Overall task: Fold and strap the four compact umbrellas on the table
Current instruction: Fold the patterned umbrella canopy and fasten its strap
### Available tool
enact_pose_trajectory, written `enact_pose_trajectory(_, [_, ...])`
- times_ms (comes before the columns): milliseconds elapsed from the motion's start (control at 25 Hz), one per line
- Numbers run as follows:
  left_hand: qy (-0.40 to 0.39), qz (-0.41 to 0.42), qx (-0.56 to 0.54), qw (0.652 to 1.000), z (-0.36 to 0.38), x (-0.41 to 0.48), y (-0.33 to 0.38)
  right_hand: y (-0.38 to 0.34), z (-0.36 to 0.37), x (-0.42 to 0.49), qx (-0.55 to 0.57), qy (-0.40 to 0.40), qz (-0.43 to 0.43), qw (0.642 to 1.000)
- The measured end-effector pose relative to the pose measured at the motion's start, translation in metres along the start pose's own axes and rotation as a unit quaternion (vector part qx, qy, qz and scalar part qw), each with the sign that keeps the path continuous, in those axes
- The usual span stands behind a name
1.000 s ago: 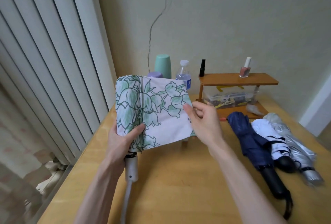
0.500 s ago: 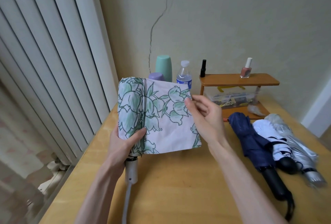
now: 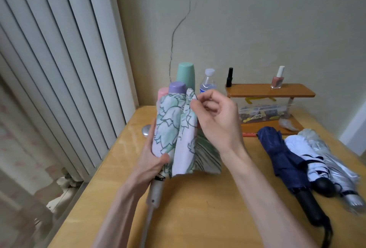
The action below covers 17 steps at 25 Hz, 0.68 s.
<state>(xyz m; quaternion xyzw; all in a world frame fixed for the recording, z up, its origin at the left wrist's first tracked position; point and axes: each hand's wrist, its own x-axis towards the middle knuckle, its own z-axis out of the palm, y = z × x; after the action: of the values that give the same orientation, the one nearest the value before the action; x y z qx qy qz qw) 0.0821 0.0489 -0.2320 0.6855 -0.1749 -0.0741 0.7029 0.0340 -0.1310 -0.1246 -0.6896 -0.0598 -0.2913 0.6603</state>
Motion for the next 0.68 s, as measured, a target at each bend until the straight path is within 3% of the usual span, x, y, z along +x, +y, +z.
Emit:
enact_pose_trajectory(160, [-0.102, -0.039, -0.012, 0.994, 0.012, -0.018, 0.009, -0.014, 0.036, 0.031, -0.06, -0.041, 0.104, 0.992])
enact_pose_trajectory(320, [-0.091, -0.083, -0.051, 0.991, 0.024, -0.022, 0.014, -0.004, 0.06, 0.048, -0.205, -0.137, 0.129, 0.96])
enact_pose_trajectory(400, [-0.063, -0.087, -0.105, 0.989, 0.023, -0.017, 0.01, -0.005, 0.052, 0.056, -0.166, -0.203, 0.143, 0.954])
enact_pose_trajectory(480, [-0.041, -0.089, -0.13, 0.987, 0.019, -0.016, 0.008, -0.007, 0.029, 0.065, -0.103, -0.174, 0.102, 0.974])
enact_pose_trajectory(560, [-0.042, -0.097, -0.132, 0.986, 0.015, -0.017, 0.007, -0.005, -0.002, 0.076, -0.151, -0.104, 0.029, 0.983])
enact_pose_trajectory(680, [-0.066, -0.099, -0.099, 0.988, 0.01, -0.02, 0.011, 0.006, -0.025, 0.074, -0.242, -0.187, 0.086, 0.948])
